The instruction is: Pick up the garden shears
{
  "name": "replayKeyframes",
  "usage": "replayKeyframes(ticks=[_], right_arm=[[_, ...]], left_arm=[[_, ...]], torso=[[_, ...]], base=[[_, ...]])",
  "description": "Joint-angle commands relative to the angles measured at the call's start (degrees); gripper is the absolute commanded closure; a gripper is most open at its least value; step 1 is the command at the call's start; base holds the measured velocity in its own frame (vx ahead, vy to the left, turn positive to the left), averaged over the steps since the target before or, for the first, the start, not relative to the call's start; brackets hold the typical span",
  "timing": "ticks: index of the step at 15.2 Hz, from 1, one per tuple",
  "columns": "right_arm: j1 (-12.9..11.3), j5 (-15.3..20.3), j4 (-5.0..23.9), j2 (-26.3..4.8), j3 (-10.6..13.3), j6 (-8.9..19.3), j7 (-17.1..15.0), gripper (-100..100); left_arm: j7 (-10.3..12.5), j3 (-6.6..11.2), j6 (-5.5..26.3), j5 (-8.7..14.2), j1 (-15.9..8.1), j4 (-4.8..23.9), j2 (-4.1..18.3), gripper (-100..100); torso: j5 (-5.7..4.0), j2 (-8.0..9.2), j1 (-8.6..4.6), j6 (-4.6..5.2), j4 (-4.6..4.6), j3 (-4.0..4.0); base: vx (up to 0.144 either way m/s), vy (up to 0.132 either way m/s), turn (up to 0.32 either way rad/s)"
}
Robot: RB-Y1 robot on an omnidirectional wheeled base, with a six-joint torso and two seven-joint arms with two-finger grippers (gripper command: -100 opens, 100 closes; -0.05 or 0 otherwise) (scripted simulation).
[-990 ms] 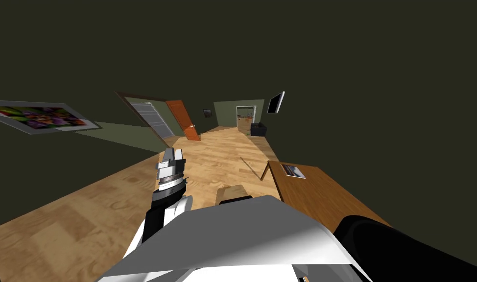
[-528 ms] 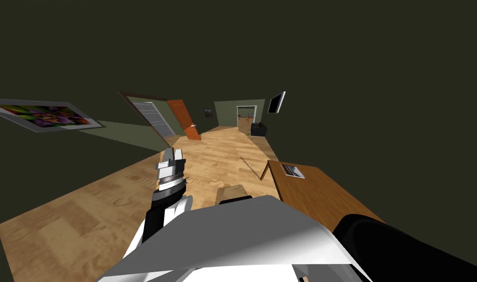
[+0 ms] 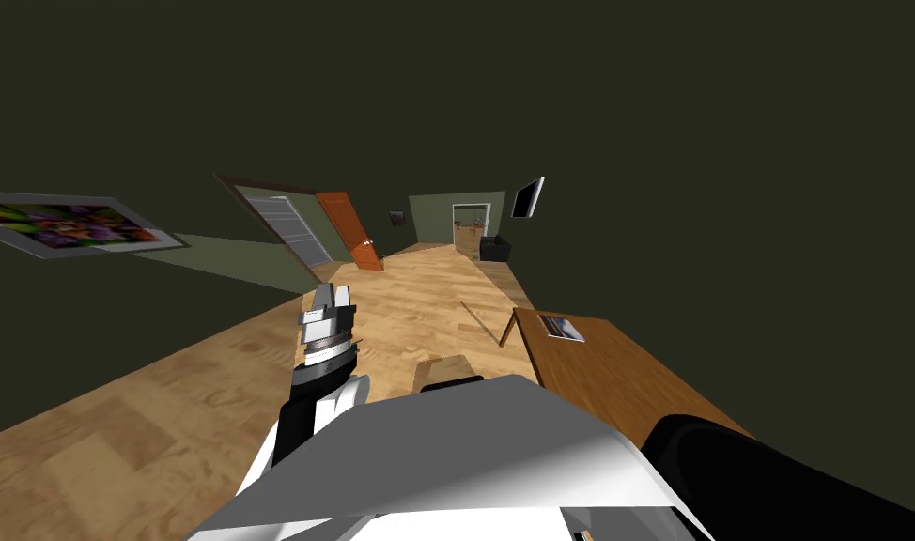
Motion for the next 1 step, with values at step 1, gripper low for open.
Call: replayKeyframes(ticks=[1], right_arm=[[0.0, 0.0, 0.0, 0.0, 0.0, 0.0, 0.0, 100]], left_arm=[[0.0, 0.0, 0.0, 0.0, 0.0, 0.0, 0.0, 0]], torso=[[0.0, 0.0, 0.0, 0.0, 0.0, 0.0]], base=[[0.023, 0.012, -0.01]])
